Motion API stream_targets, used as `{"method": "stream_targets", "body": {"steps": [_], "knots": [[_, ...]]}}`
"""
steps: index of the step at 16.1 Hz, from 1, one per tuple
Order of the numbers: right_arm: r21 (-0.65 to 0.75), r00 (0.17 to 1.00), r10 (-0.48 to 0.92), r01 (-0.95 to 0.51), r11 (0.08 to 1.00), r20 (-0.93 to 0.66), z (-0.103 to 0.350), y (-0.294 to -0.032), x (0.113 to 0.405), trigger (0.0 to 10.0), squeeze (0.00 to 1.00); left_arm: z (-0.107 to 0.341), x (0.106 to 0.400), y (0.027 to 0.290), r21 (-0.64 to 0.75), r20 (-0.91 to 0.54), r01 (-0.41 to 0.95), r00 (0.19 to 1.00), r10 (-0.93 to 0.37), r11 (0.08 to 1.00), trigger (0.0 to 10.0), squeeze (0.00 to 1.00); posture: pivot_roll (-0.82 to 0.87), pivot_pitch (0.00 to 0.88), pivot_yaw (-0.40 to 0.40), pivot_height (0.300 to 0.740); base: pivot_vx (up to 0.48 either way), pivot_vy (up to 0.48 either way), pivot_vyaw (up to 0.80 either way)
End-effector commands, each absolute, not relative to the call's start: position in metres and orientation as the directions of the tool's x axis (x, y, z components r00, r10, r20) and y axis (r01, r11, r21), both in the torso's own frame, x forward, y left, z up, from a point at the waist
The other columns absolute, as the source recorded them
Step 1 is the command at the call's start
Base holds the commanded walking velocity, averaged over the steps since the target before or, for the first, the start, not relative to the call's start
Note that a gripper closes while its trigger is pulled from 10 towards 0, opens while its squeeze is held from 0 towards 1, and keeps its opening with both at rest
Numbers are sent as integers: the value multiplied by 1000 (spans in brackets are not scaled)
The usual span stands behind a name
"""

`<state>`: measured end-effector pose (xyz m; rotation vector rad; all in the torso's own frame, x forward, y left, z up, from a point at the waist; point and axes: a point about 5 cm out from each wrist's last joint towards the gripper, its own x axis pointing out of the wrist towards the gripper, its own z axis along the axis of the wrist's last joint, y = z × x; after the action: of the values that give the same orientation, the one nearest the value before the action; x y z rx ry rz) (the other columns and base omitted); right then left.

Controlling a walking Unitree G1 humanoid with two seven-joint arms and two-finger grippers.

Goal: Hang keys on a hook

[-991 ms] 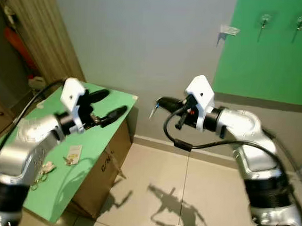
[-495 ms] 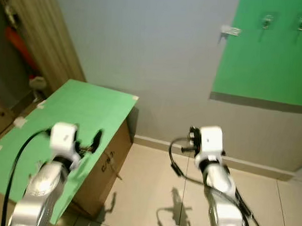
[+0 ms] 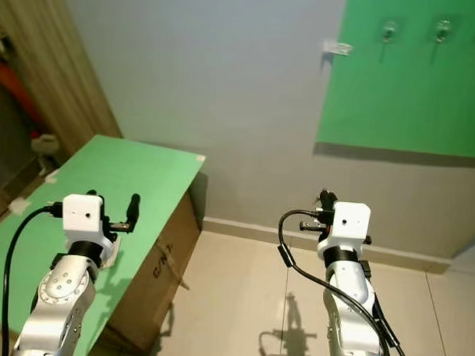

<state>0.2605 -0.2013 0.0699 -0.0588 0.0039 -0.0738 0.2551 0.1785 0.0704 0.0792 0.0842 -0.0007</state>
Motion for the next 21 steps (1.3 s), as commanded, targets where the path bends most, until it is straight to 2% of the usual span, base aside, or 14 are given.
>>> {"method": "stream_targets", "body": {"steps": [1, 8, 14, 18, 21], "knots": [[-73, 999, -45, 45, 996, 4, 70, -196, 264, 0, 0, 68, 258, 179, 79, -94, 31, 995, -24, 996, 10000, 0, -221, 0, 136, 740, 0, 0, 0], [-88, 1000, -5, 3, 996, -27, 60, -190, 261, 0, 0, 71, 273, 174, 68, -92, 123, 989, -117, 990, 10000, 0, -244, 0, 151, 740, 0, -451, 0], [-98, 1000, 11, -14, 995, -23, 59, -189, 261, 0, 0, 70, 275, 171, 59, -95, 139, 986, -134, 988, 10000, 0, -245, 0, 150, 740, 0, -458, 0], [-100, 999, 25, -29, 995, -38, 57, -188, 262, 0, 0, 71, 278, 172, 63, -96, 138, 987, -132, 988, 10000, 0, -247, 0, 150, 740, 0, 0, 0], [-87, 998, 41, -45, 995, -44, 56, -184, 264, 0, 0, 73, 283, 169, 81, -88, 158, 985, -151, 984, 10000, 0, -247, 0, 150, 740, 0, 0, -748]]}}
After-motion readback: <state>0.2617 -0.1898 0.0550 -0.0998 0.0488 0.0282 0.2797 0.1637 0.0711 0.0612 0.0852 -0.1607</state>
